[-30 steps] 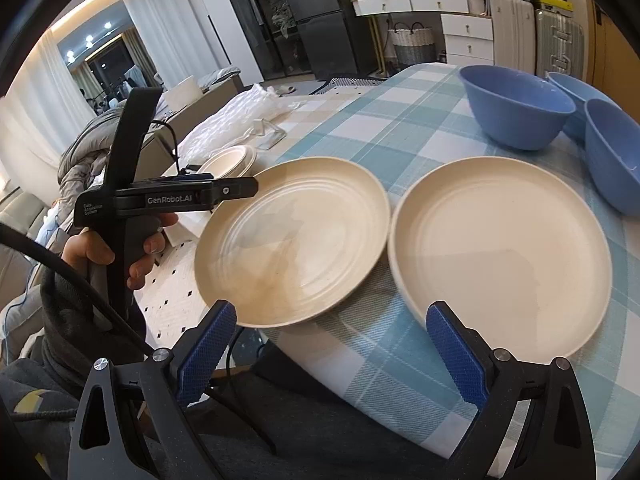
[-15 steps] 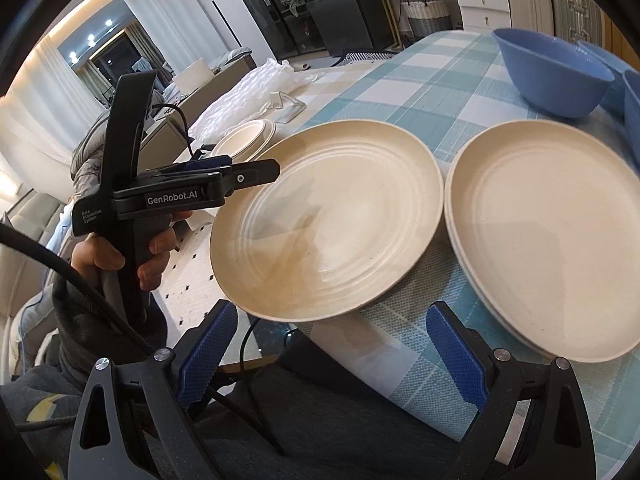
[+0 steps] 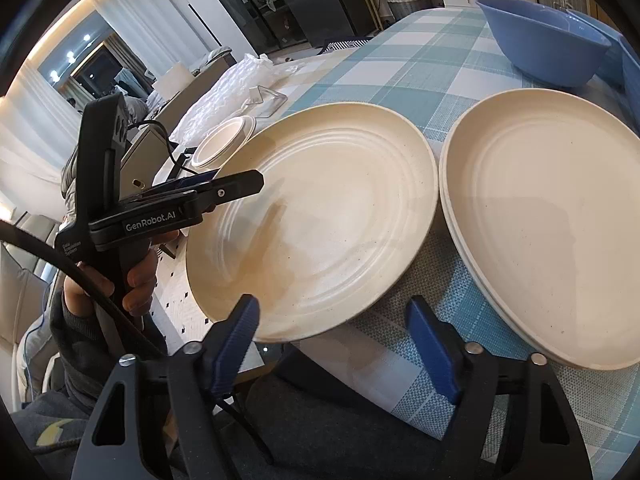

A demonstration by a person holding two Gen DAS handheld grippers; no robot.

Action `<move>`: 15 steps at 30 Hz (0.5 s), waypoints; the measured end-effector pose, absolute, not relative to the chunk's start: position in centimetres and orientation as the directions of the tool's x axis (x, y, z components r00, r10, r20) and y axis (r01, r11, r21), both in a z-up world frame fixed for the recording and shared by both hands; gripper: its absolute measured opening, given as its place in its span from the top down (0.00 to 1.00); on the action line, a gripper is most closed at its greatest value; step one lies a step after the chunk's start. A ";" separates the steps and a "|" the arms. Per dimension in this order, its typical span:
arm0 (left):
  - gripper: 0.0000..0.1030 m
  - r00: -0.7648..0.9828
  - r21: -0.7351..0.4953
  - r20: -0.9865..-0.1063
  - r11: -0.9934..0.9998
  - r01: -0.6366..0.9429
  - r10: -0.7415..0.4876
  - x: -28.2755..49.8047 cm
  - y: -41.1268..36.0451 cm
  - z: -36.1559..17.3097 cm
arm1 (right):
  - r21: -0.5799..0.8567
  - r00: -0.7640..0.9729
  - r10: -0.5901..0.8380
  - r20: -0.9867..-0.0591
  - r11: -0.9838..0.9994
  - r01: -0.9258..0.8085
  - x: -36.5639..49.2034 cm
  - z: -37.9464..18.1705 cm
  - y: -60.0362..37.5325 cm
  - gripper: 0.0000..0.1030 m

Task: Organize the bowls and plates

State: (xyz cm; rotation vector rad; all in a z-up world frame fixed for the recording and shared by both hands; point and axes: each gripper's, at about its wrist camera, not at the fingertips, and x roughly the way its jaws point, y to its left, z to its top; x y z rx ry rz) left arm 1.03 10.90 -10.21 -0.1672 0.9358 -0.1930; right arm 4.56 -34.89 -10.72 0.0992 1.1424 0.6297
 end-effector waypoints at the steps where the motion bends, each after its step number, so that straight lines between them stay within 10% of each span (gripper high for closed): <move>1: 0.37 0.576 -0.230 -0.781 0.968 0.096 -0.243 1.0 10.9 -10.2 | 0.385 0.268 0.513 -0.815 0.826 -0.411 4.5 -10.7 -35.0 0.32; 15: 0.58 0.567 -0.229 -0.785 0.967 0.112 -0.251 0.9 10.6 -10.5 | 0.386 0.282 0.502 -0.817 0.841 -0.379 5.0 -10.6 -35.2 0.54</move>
